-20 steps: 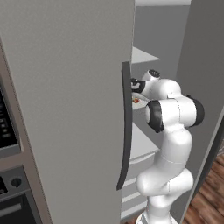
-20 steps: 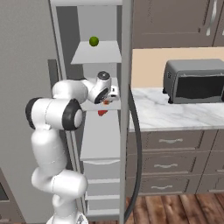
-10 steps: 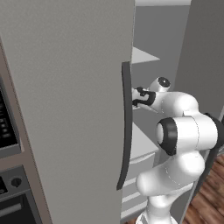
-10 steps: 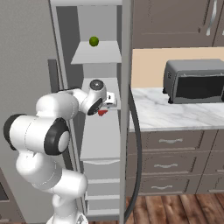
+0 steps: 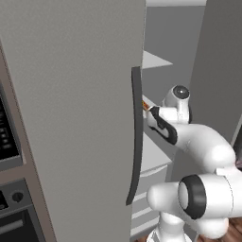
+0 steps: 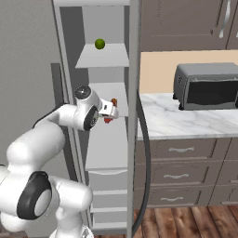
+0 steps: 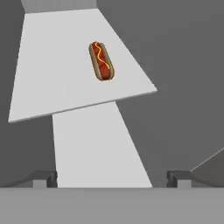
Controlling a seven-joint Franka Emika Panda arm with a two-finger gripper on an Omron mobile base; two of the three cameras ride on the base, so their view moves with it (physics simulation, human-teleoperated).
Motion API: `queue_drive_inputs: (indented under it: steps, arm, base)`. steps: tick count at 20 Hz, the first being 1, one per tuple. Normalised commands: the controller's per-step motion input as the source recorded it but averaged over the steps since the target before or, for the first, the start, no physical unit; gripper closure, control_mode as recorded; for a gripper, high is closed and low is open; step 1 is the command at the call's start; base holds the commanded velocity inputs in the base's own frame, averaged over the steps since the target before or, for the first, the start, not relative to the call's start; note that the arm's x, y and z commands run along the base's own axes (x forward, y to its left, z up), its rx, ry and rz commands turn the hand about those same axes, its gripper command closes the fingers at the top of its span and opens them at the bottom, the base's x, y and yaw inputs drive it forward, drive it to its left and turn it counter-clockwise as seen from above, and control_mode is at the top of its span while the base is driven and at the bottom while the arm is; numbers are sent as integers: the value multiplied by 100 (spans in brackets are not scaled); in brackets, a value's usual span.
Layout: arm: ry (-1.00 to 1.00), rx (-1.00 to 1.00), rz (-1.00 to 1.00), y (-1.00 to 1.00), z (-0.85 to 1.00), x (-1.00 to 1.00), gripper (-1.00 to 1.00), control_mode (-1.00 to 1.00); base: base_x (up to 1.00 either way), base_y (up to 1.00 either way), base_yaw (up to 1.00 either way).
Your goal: Store the hot dog in the freezer for long-term storage. Close the freezer door after placing the cooked food.
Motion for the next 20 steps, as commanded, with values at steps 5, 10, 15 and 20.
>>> queue_drive_inputs:
  steps: [5, 10, 15, 20]
  arm:
    - [11, 1, -16, 0, 71, -89, -100, -100]
    - [13, 9, -10, 2, 60, -99, -100, -100]
    - [20, 17, -1, 23, 30, -86, -100, -100]
    - [22, 13, 0, 24, 20, -57, -100, -100]
  base:
    - [0, 0, 0]
    - [0, 0, 0]
    - [0, 0, 0]
    - [0, 0, 0]
